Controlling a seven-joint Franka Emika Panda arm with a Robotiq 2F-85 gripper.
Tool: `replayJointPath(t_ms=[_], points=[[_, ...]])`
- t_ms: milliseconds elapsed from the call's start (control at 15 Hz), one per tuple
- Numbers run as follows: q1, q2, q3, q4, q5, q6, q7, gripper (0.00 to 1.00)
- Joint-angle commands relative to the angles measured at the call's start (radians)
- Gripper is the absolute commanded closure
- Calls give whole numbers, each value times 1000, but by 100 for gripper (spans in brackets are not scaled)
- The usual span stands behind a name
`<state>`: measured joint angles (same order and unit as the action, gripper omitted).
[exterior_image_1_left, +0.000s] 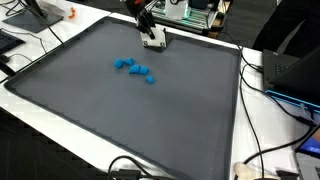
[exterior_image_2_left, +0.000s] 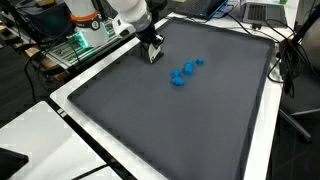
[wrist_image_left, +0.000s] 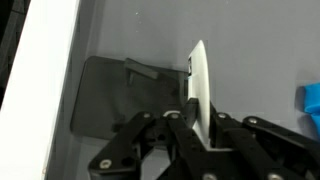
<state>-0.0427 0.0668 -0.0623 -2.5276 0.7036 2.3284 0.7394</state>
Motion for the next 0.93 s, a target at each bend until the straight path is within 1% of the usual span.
replayJointPath(t_ms=[0, 267, 867], points=[[2, -30, 6, -45, 54, 51, -13, 98], [5, -36, 10, -59, 77, 82, -11, 98], [18, -42, 29, -87, 83, 152, -5, 98]])
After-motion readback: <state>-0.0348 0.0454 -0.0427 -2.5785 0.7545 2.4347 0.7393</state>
